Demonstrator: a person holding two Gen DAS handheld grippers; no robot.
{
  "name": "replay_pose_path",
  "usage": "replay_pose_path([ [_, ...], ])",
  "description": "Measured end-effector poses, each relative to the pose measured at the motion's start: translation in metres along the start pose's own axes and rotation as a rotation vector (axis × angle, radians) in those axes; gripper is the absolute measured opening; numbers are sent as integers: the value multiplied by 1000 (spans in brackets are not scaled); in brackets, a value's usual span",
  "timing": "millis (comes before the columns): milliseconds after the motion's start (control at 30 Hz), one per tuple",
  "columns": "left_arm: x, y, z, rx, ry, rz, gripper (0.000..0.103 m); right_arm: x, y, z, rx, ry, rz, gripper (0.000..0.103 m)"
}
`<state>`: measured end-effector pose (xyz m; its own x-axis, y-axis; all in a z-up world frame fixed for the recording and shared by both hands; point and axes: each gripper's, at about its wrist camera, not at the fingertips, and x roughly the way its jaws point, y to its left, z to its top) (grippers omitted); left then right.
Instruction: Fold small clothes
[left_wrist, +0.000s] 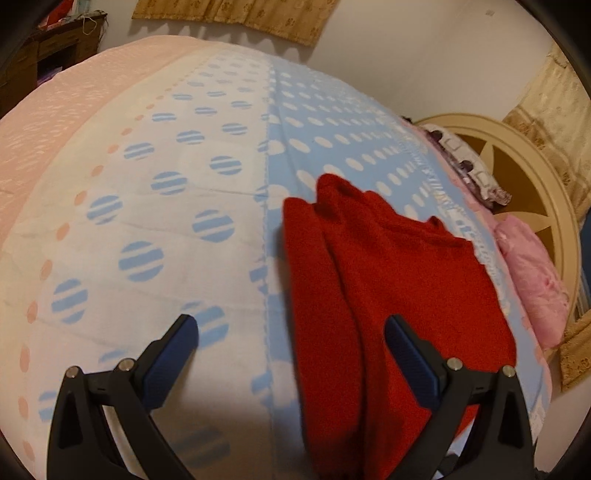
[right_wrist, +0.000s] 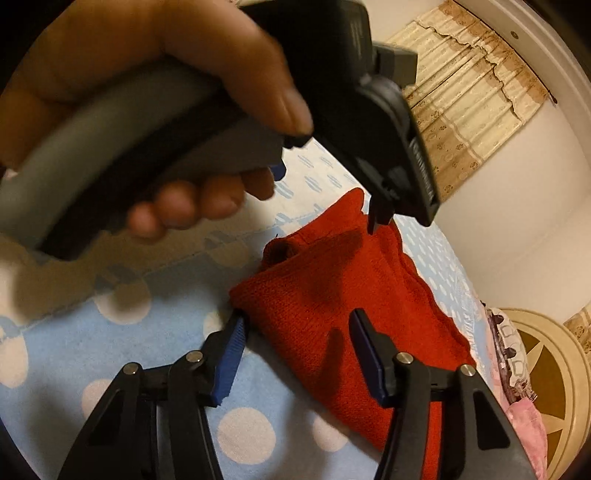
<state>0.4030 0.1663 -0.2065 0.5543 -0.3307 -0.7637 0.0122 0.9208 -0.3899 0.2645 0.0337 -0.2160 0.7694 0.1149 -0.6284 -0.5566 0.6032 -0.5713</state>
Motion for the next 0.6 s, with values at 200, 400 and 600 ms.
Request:
replay_pose_path([
  [200, 15, 2, 11, -2, -2, -1, 102, 0, 1, -1, -9, -12, -10, 54],
  [400, 22, -8, 17, 67, 9, -17, 77, 0, 11, -1, -51, -16, -5, 30],
  [600, 26, -4, 21, 35, 44, -107, 51, 3, 6, -1, -35, -9, -5, 28],
])
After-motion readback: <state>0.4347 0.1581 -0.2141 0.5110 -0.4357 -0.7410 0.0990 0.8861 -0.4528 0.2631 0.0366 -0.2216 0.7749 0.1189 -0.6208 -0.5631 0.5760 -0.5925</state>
